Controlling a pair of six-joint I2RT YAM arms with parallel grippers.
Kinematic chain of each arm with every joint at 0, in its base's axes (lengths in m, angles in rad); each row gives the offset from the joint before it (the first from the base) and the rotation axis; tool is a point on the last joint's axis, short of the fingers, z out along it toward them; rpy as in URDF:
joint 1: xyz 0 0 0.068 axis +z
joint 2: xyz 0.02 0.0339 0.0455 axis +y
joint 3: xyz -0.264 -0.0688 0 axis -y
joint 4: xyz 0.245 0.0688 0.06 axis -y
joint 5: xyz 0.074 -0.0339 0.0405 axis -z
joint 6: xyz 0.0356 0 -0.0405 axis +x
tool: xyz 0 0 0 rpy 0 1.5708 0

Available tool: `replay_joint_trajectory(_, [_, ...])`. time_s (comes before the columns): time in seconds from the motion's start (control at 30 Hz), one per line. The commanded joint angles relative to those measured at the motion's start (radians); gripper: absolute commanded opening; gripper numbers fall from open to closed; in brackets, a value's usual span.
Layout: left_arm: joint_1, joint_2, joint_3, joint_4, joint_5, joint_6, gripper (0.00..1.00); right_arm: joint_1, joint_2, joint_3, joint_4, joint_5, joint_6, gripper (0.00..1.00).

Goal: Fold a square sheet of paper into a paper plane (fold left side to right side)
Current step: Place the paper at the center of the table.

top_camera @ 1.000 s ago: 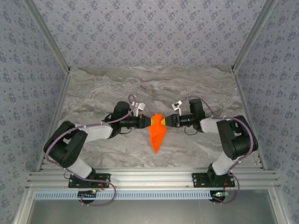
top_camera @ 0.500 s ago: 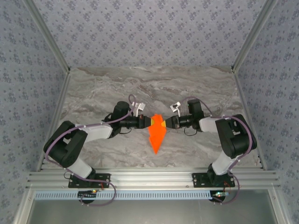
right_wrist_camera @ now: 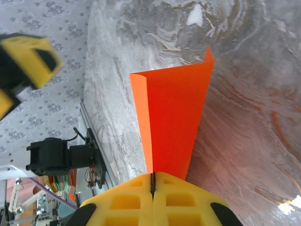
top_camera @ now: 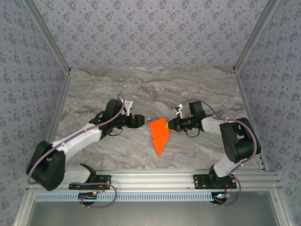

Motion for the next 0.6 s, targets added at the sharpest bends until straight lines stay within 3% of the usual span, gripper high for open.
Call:
replay_joint_trajectory(0.0, [-0.098, -0.089, -0.004, -0.14, -0.124, 0.066, 0.66, 0.009, -0.008, 0.046, -0.091, 0.076, 0.097, 0.0])
replay_joint_trajectory(0.23, [-0.356, -0.045, -0.008, -0.121, -0.234, -0.027, 0.65, 0.051, 0.003, 0.093, -0.105, 0.132, 0.193, 0.0])
replay_joint_trajectory(0.57, [-0.505, 0.185, 0.144, -0.172, -0.401, -0.03, 0.67, 0.122, 0.02, 0.15, -0.182, 0.218, 0.204, 0.0])
